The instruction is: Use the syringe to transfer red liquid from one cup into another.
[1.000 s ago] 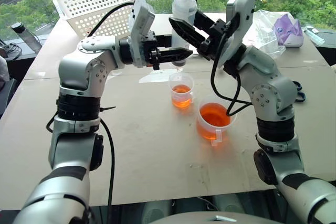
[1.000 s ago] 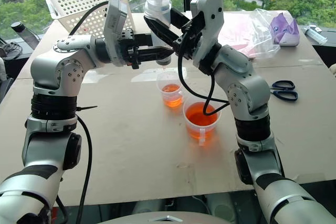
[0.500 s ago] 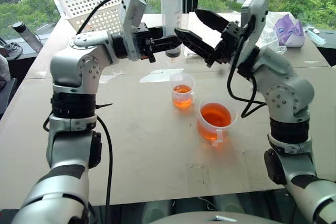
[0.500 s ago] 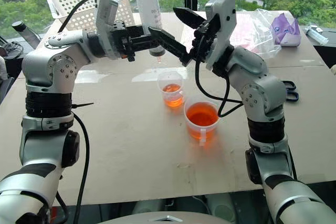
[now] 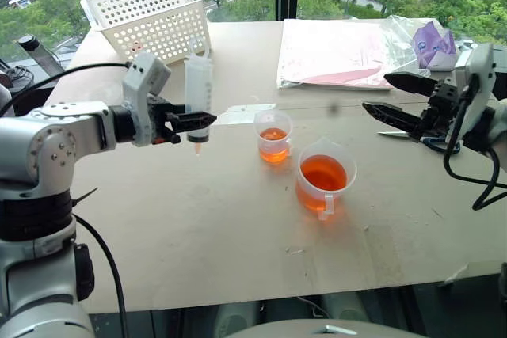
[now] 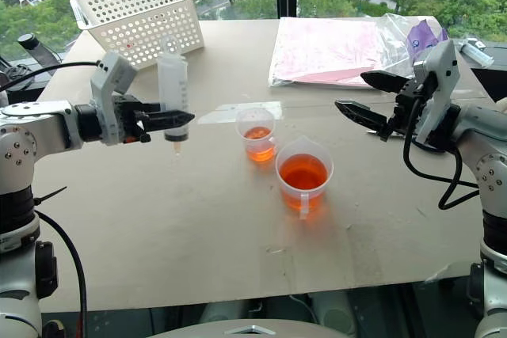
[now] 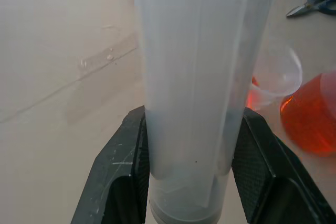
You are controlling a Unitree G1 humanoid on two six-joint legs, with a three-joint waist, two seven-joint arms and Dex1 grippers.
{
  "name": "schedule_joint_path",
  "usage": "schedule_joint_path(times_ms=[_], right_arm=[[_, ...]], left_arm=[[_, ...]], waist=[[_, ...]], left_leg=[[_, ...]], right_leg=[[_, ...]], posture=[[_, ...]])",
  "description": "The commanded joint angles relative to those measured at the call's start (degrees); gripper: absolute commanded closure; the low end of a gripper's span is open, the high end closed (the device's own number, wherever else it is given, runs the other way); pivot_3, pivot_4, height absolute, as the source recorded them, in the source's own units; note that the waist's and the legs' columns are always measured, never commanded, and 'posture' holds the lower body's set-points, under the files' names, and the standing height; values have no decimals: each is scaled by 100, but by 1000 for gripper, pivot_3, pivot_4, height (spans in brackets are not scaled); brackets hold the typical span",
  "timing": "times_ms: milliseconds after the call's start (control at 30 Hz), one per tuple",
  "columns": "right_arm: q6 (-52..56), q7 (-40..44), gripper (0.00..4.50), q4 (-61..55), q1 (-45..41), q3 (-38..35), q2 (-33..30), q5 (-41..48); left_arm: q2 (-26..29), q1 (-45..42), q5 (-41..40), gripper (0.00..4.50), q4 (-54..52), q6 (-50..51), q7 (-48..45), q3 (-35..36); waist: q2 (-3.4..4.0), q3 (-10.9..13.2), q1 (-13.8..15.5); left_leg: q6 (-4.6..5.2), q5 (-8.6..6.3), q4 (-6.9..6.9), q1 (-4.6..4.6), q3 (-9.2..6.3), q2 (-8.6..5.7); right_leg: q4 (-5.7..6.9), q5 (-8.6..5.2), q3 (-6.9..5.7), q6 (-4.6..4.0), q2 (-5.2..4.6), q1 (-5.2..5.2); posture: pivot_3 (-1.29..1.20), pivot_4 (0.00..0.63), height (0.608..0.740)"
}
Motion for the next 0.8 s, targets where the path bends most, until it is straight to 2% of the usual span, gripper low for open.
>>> schedule_joint_path(times_ms=[33,167,233,267,333,400,467,600,733,800], right_arm=[[-136,284,75,-190,210,-171,-297,-20],[-119,405,75,-199,314,-112,-385,44],[-58,444,0,-259,387,-128,-377,124],[-74,461,0,-288,469,-136,-383,111],[-203,534,0,-327,726,-172,-421,2],[-390,591,0,-351,1070,-275,-424,-113],[-617,657,0,-338,1430,-434,-358,-148],[-1148,904,0,-204,2208,-877,-192,-186],[-1338,1159,0,-22,3080,-1087,-340,-460],[-1596,1256,0,0,3538,-1169,-214,-575]], left_arm=[[-115,153,59,2966,-337,486,525,192],[-246,458,300,2966,-425,454,940,-244],[-469,491,442,1964,-293,451,1204,-312],[-452,576,536,1691,-291,311,1236,-428],[-588,698,502,757,-302,268,1244,-358],[-625,891,509,39,-381,41,1186,-329],[-673,1068,553,39,-420,-288,1175,-250],[-607,1458,631,39,-618,-1642,753,95],[-601,2097,-65,39,-1187,-2180,-109,837],[-486,2814,-155,39,-1652,-2487,-561,969]], waist=[[0,0,49],[-1,-1,125],[-1,-1,145],[-4,-1,157],[-7,-4,162],[-7,-4,168],[-7,-4,175],[-7,-4,207],[-4,-7,216],[5,-11,209]], left_leg=[[0,0,0,2,0,0],[0,0,2,8,1,0],[0,0,4,8,1,0],[0,0,4,6,1,0],[0,0,7,3,-1,0],[0,0,6,0,-1,0],[0,0,5,-1,1,0],[0,0,4,-1,-2,0],[0,-1,3,6,-1,0],[0,-1,-5,16,-1,1]], right_leg=[[0,0,0,0,0,2],[1,0,1,0,0,7],[0,0,1,0,-2,8],[-2,0,1,0,-2,8],[-5,0,0,0,-2,8],[-14,0,0,0,-2,8],[-24,0,0,0,-4,12],[-30,0,-3,0,-3,15],[-35,0,-3,-1,-4,23],[-55,0,-4,-1,-6,38]], posture=[[0,150,740],[0,150,740],[0,150,740],[0,150,740],[0,150,740],[0,150,740],[0,150,740],[0,150,740],[0,150,740],[0,150,740]])
